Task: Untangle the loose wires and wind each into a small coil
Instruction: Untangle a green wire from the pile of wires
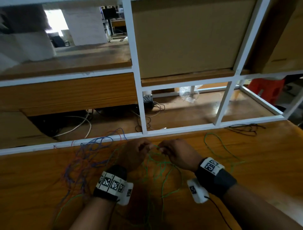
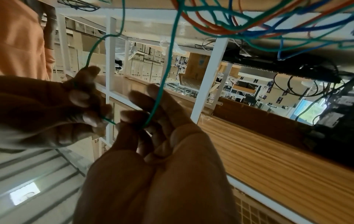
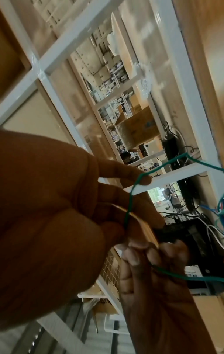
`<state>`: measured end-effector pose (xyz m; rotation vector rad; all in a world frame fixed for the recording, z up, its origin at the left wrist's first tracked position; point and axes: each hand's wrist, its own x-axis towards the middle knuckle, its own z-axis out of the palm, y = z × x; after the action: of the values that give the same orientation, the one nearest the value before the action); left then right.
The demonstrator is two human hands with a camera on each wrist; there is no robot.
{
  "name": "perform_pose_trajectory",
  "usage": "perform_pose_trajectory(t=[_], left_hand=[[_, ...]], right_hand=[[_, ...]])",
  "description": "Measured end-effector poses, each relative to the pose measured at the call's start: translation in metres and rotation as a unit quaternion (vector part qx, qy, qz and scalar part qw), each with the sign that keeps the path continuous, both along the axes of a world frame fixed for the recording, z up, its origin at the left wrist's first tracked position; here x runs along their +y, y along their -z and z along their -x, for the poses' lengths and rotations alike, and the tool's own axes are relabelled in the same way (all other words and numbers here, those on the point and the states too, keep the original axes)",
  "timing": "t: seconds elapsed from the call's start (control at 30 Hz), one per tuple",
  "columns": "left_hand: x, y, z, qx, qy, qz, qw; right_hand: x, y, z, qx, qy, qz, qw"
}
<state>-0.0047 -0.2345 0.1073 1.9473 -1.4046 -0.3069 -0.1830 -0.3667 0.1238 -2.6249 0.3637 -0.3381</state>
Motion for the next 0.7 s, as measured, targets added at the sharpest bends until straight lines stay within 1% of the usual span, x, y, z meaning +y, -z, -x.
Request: perform_pose_trajectory(t=[0.07, 0.1, 0.17, 0.23, 0.3, 0.4, 0.5, 0.53, 0.57, 0.63, 0.67, 0.7], left_hand=[[0.005, 0.001, 0.005, 0.055, 0.009, 0.014, 0.998], [0.008, 0.003, 0.007, 0.066, 0.009, 0.014, 0.998], [0.014, 0.016, 0.007, 0.051, -0.010, -0.006, 0.999], [0.021, 0.030, 0.000, 0.090, -0.043, -0.022, 0.995], [0.022, 0.037, -0.005, 0.115, -0.048, -0.014, 0.992], [0.016, 0.031, -0.009, 0.074, -0.042, -0.053, 0.995], [0.015, 0.028, -0.016, -0.019, -0.039, -0.071, 0.997], [0.016, 0.027, -0.017, -0.051, -0.037, -0.086, 0.994], [0.016, 0.028, -0.016, -0.073, -0.032, -0.102, 0.992], [0.016, 0.029, -0.015, -0.101, -0.017, -0.122, 0.987], [0.016, 0.029, -0.013, -0.107, -0.019, -0.127, 0.986], [0.014, 0.032, -0.011, -0.109, -0.015, -0.121, 0.986]], right_hand=[[-0.006, -0.005, 0.006, -0.022, 0.017, 0.004, 1.000], [-0.011, -0.012, 0.009, -0.034, 0.024, 0.029, 0.999], [-0.027, -0.031, 0.018, -0.072, 0.050, 0.057, 0.994], [-0.048, -0.054, 0.031, -0.112, 0.078, 0.074, 0.988], [-0.067, -0.069, 0.047, -0.111, 0.102, 0.116, 0.982], [-0.090, -0.075, 0.069, -0.107, 0.138, 0.147, 0.974], [-0.112, -0.075, 0.091, -0.129, 0.175, 0.167, 0.962], [-0.119, -0.072, 0.098, -0.121, 0.193, 0.165, 0.960], [-0.123, -0.066, 0.103, -0.095, 0.213, 0.156, 0.960], [-0.123, -0.046, 0.105, 0.008, 0.247, 0.134, 0.960], [-0.117, -0.033, 0.104, 0.057, 0.258, 0.144, 0.954], [-0.109, -0.019, 0.101, 0.081, 0.256, 0.172, 0.948]])
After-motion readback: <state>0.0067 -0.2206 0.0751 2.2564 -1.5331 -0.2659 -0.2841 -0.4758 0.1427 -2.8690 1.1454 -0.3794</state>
